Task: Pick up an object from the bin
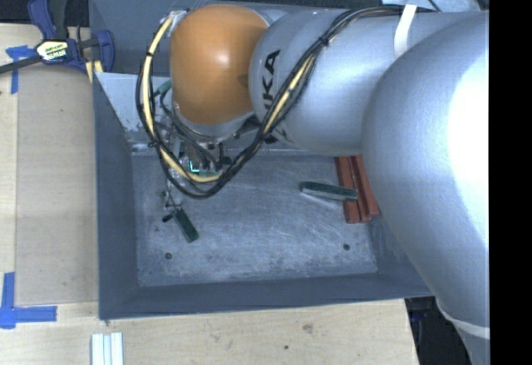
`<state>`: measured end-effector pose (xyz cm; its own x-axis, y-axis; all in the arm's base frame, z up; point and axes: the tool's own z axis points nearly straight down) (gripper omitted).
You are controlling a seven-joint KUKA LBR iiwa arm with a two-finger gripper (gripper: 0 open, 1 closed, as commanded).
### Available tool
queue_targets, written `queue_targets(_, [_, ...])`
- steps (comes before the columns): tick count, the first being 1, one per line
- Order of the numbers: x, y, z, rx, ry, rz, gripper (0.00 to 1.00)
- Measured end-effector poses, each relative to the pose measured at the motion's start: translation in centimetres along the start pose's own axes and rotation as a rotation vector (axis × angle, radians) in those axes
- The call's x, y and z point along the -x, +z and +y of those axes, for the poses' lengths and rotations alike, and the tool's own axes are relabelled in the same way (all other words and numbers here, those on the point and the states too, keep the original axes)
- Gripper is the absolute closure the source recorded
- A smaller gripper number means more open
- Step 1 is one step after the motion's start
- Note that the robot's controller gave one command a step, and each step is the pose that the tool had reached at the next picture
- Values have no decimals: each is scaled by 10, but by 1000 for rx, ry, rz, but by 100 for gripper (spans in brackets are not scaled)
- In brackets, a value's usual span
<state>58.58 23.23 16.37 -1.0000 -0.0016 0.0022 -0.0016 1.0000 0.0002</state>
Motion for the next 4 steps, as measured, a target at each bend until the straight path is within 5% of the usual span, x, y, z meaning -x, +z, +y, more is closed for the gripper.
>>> queue_targets(1, [-42,79,-53,-5,-30,7,0])
queue_targets(2, [-72,95,-65,-1,109,-1,0])
queue_targets(3, [-71,93,-65,1,111,-4,100])
queue_targets(4, [-51,-34,-42,3,24,-12,100])
